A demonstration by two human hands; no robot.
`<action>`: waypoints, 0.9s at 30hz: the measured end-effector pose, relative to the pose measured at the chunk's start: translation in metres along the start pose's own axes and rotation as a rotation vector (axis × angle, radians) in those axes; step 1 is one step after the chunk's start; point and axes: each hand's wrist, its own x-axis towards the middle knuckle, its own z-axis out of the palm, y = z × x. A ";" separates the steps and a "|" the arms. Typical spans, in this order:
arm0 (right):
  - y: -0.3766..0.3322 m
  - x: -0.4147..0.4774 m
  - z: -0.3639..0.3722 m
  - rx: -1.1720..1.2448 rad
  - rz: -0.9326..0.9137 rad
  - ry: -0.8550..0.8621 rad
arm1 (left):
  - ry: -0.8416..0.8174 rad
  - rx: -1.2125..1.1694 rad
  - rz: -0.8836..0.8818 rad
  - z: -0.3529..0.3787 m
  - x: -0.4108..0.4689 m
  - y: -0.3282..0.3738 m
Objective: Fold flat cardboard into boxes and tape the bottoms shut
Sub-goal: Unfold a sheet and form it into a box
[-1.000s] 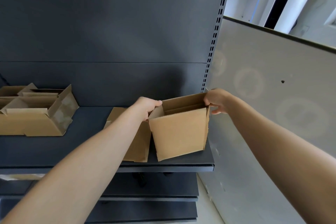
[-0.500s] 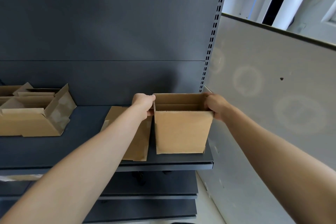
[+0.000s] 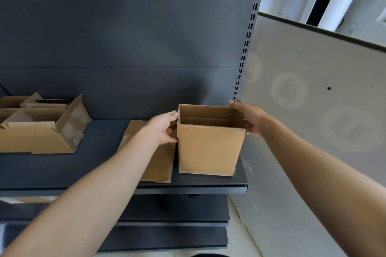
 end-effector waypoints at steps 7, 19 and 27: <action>-0.002 -0.006 0.004 -0.008 -0.023 -0.012 | -0.073 -0.001 -0.025 -0.004 -0.002 -0.003; 0.009 -0.010 0.014 -0.076 -0.032 -0.016 | -0.207 0.082 0.132 0.004 -0.004 -0.025; 0.009 -0.005 0.017 -0.113 -0.041 0.138 | -0.209 0.081 0.166 0.004 -0.009 -0.030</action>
